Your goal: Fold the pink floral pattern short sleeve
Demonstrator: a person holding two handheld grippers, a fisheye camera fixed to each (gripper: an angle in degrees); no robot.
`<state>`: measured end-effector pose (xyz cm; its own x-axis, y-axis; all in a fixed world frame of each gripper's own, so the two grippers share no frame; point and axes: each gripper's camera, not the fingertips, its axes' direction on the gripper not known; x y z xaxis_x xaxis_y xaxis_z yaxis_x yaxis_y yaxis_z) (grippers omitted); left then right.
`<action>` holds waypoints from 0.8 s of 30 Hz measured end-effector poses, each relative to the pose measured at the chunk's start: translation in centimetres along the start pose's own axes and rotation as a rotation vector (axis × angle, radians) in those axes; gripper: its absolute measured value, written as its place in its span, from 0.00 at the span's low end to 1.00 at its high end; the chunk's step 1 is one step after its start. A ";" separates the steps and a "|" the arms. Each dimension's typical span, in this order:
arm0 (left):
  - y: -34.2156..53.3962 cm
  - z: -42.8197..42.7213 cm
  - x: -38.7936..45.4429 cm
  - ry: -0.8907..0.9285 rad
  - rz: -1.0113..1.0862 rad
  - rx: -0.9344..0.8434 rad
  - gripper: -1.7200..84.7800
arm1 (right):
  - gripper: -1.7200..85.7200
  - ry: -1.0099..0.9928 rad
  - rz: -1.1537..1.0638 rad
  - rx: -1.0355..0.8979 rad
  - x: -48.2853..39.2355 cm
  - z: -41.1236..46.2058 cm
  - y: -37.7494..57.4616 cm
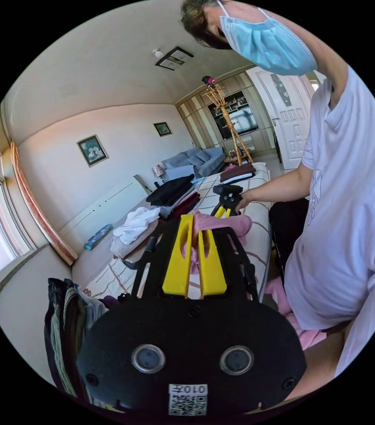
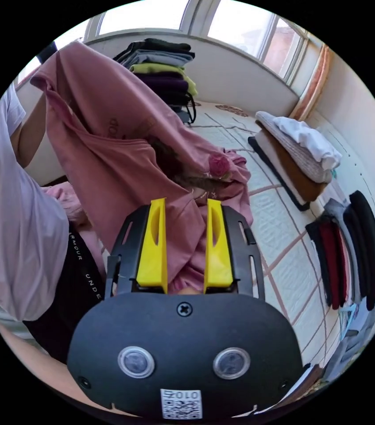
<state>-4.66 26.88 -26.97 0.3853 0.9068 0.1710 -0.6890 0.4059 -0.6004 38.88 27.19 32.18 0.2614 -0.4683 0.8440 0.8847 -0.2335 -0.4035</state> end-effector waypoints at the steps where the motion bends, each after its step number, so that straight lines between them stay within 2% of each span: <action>1: 0.1 0.0 0.0 0.000 -0.006 0.000 0.01 | 0.18 -0.033 -0.019 -0.017 0.0 1.8 -0.9; 7: 0.5 1.1 0.6 -0.001 -0.049 0.002 0.01 | 0.13 -0.280 -0.022 -0.087 -1.9 8.6 -3.5; 11: 1.1 2.2 0.5 -0.019 -0.121 -0.007 0.01 | 0.06 -0.267 -0.019 -0.102 -5.5 9.8 -2.7; 17: 1.7 3.3 -1.7 -0.145 -0.285 -0.080 0.01 | 0.04 0.055 0.182 0.022 -8.6 2.7 1.7; 20: 0.5 3.7 -2.9 -0.166 -0.304 -0.098 0.01 | 0.04 0.289 0.325 0.150 -10.0 -5.7 3.9; 24: -4.4 2.4 -3.1 -0.160 -0.223 -0.001 0.01 | 0.04 0.652 0.421 0.334 -16.8 -19.4 3.8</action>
<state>-4.32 22.57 -22.95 0.4258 0.8014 0.4200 -0.5973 0.5976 -0.5349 30.37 17.65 9.61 0.4102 -0.8820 0.2321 0.8578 0.2866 -0.4268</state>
